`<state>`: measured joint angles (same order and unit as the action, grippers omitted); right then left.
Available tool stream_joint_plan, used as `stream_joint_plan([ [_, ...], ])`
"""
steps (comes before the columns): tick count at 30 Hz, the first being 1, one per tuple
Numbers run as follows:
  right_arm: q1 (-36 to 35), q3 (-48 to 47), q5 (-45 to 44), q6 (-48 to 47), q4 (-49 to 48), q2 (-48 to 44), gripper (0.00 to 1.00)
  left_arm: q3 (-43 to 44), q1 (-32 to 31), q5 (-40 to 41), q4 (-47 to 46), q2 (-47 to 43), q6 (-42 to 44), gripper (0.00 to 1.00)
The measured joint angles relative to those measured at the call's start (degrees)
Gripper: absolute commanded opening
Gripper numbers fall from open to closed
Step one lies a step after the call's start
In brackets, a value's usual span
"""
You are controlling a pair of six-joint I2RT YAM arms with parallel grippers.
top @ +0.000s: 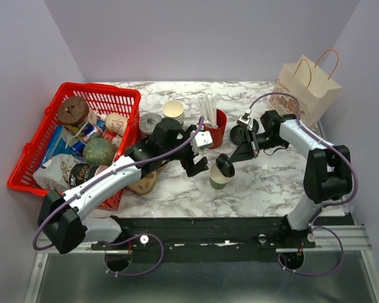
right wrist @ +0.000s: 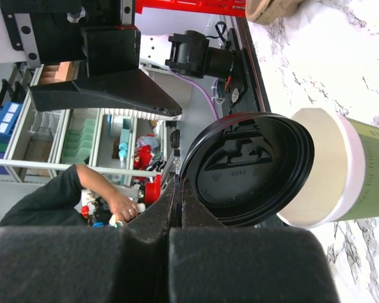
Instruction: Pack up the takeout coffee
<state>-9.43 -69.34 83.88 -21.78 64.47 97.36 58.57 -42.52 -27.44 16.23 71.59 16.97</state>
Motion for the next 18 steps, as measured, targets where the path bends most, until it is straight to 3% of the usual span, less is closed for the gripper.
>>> stream_joint_plan([
  [18, -0.02, 0.52, 0.09, 4.39, -3.3, 2.45, 0.02, 0.9, -0.24, -0.74, -7.5, 8.28, -1.38, 0.98],
])
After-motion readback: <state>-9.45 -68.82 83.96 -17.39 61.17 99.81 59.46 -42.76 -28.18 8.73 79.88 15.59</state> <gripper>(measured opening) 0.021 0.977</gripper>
